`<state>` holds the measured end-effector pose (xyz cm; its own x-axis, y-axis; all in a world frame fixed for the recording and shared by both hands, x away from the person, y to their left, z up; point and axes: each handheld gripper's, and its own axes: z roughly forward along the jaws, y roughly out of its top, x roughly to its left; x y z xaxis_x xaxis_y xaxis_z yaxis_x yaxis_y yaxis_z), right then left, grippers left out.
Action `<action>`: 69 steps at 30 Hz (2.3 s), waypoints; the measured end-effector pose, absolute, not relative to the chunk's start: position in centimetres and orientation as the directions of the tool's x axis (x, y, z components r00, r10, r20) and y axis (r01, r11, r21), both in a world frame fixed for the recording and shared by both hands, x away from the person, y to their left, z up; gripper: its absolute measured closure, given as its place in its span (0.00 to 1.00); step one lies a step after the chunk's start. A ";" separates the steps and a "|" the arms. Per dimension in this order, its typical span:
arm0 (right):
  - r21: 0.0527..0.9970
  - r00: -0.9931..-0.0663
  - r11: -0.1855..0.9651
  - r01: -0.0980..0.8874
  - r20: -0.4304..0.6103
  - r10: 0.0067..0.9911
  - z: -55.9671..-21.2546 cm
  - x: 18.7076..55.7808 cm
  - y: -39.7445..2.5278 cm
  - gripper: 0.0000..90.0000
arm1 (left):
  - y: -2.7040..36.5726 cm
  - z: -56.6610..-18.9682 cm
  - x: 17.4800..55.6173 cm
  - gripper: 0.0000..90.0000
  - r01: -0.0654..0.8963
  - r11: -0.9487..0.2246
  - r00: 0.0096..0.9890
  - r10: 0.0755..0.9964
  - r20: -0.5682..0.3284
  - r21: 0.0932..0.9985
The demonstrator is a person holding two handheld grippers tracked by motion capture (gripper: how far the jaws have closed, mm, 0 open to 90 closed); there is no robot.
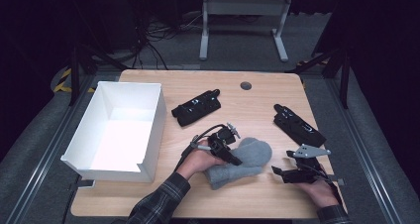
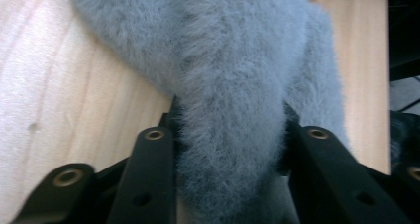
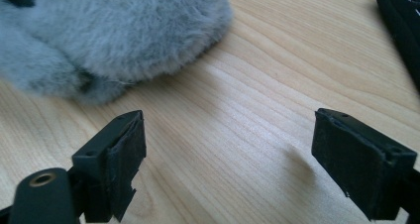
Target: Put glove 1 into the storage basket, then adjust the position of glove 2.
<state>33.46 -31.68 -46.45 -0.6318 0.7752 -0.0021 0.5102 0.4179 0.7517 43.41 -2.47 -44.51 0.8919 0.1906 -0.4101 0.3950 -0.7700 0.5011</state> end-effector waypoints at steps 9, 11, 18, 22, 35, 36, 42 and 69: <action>0.729 -0.636 0.446 0.519 -0.018 0.771 -47.0 33.6 -31.2 0.10 | -1.6 -42.8 42.9 0.80 0.416 -0.729 0.898 0.233 -0.374 0.545; 0.725 -0.638 0.451 0.520 -0.021 0.770 -47.1 33.6 -31.2 0.09 | -1.2 -42.1 42.7 0.80 0.420 -0.715 0.899 0.243 -0.364 0.560; 0.723 -0.637 0.454 0.521 -0.025 0.771 -47.1 33.6 -31.1 0.08 | 0.0 -39.4 42.1 0.80 0.438 -0.669 0.898 0.297 -0.323 0.601; 0.723 -0.637 0.454 0.520 -0.026 0.771 -47.1 33.6 -31.1 0.08 | 0.9 -38.1 42.1 0.80 0.445 -0.651 0.895 0.316 -0.313 0.615; 0.723 -0.636 0.454 0.522 -0.025 0.771 -47.1 33.6 -31.1 0.08 | 3.5 -32.6 41.7 0.80 0.456 -0.606 0.886 0.380 -0.267 0.652; 0.723 -0.636 0.454 0.522 -0.025 0.771 -47.1 33.6 -31.1 0.08 | 3.7 -32.2 41.7 0.80 0.460 -0.599 0.883 0.387 -0.266 0.655; 0.723 -0.636 0.454 0.522 -0.025 0.772 -47.1 33.6 -31.1 0.08 | 5.1 -30.6 41.7 0.79 0.466 -0.578 0.876 0.405 -0.260 0.670; 0.723 -0.636 0.453 0.522 -0.025 0.772 -47.1 33.6 -31.1 0.08 | 17.6 -25.4 41.1 0.79 0.531 -0.442 0.773 0.602 -0.200 0.723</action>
<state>33.55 -31.14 -47.06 -0.6357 0.7715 -0.0247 0.5220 0.4532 0.7226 41.08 17.61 -25.39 0.7732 0.6018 -0.1999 0.5308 -0.4416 0.7234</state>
